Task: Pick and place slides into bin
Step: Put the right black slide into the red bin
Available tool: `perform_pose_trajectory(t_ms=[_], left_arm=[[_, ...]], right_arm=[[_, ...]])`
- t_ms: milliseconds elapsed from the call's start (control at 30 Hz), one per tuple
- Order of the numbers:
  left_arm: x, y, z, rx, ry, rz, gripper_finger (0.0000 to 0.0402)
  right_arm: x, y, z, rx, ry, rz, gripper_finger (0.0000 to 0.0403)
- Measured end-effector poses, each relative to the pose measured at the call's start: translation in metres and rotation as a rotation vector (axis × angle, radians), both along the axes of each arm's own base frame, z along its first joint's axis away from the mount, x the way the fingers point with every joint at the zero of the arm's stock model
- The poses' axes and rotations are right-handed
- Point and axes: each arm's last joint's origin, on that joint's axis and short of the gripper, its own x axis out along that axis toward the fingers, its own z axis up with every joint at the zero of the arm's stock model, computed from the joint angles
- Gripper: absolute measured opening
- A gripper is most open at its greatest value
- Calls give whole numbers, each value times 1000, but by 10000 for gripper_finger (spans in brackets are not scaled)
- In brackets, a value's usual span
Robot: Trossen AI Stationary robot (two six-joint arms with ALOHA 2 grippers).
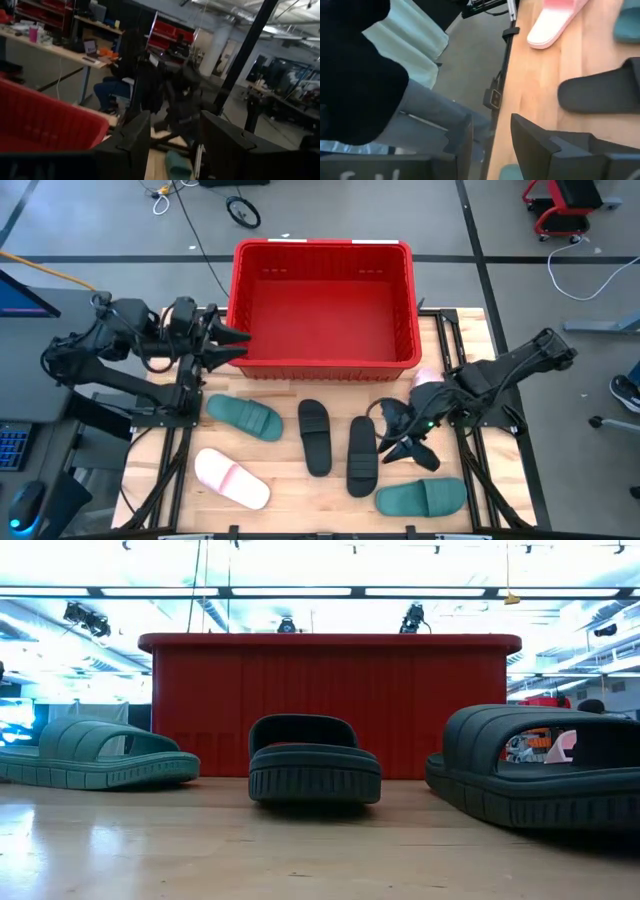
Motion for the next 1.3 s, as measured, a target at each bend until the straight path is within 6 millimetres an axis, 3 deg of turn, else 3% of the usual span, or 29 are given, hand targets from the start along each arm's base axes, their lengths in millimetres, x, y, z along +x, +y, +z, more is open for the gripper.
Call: perform_pose_trajectory(t_ms=[167, 400, 567, 933, 1100, 1300], left_arm=[[6, 0, 3, 0, 6, 0, 176], [11, -1, 1, 2, 19, 0, 174], [17, -1, -1, 4, 33, 0, 176], [27, -2, -8, 8, 94, 0, 172], [29, -2, -10, 9, 111, 0, 174], [31, -3, -11, 10, 117, -1, 170]], right_arm=[[6, 3, -9, -36, 140, -5, 138], [9, 4, -42, -67, 368, -79, 138], [25, 10, -63, -120, 417, -60, 145], [60, 22, -129, -347, 481, 158, 209], [71, 18, -152, -406, 530, 147, 225], [80, 4, -164, -441, 563, 86, 226]])
